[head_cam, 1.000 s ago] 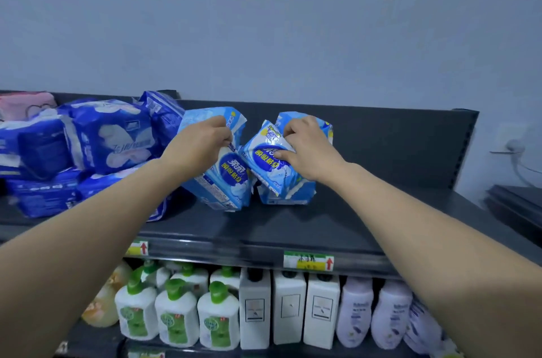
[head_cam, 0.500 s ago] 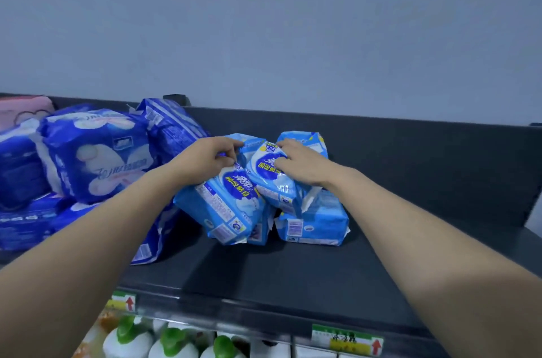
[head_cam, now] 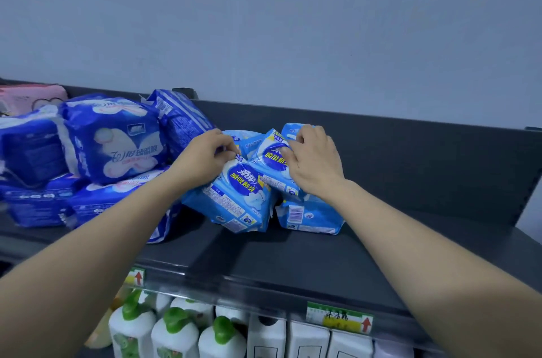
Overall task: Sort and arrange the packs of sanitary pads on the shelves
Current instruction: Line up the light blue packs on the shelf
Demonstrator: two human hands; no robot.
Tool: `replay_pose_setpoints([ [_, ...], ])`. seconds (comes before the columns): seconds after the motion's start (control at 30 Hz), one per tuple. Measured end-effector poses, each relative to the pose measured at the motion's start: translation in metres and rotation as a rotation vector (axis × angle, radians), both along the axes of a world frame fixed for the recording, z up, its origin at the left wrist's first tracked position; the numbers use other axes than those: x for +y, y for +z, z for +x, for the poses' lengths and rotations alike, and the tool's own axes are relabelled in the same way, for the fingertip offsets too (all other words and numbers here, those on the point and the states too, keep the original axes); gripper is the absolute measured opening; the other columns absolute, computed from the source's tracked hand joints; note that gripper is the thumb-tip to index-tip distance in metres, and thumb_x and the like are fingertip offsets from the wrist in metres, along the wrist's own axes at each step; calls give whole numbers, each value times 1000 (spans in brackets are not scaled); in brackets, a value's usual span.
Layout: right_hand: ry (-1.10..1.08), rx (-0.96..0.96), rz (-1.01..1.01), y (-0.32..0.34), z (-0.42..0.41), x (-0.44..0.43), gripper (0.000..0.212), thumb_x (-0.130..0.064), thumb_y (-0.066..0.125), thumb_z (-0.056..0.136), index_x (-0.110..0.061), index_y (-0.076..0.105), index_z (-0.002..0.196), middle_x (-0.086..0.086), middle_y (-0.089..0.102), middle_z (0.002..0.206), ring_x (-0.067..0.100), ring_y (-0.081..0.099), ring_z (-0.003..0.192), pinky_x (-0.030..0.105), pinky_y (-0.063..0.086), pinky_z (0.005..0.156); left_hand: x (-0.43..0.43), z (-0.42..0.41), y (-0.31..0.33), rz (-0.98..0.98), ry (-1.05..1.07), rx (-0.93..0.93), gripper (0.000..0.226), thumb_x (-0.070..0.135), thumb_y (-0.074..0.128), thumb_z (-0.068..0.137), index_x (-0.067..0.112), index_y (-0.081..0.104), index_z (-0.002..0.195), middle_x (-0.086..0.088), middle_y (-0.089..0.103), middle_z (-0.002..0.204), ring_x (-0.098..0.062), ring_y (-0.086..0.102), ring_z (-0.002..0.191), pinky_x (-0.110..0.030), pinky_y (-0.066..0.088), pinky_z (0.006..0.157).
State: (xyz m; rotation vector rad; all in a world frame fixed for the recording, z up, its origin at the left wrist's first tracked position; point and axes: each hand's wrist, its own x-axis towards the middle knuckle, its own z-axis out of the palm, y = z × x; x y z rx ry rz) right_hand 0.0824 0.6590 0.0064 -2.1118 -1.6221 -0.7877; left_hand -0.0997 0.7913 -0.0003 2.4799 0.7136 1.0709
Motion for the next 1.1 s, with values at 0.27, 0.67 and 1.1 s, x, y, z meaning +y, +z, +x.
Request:
replay_pose_setpoints([
  [0.27, 19, 428, -380, 1, -5, -40, 48, -40, 44, 100, -16, 32, 60, 0, 41, 62, 18, 38, 58, 32, 29, 55, -9, -29, -35, -257, -16, 96, 19, 6, 64, 89, 16, 66, 73, -2, 65, 76, -15, 55, 74, -31, 45, 74],
  [0.67, -157, 498, -557, -5, -13, -70, 34, -34, 54, 95, -12, 50, 70, 4, 52, 70, 20, 47, 65, 28, 36, 55, -38, -14, -32, -135, 151, 260, 30, 50, 57, 90, 27, 66, 106, 4, 62, 80, -15, 58, 78, -30, 41, 64],
  [1.1, -439, 198, -438, -22, -43, -48, 15, -7, 51, 90, -12, 49, 104, 3, 55, 93, 21, 48, 82, 32, 39, 63, -24, -25, -32, -304, -17, 470, 67, 46, 77, 75, 25, 54, 134, -3, 52, 139, -19, 50, 126, -31, 40, 99],
])
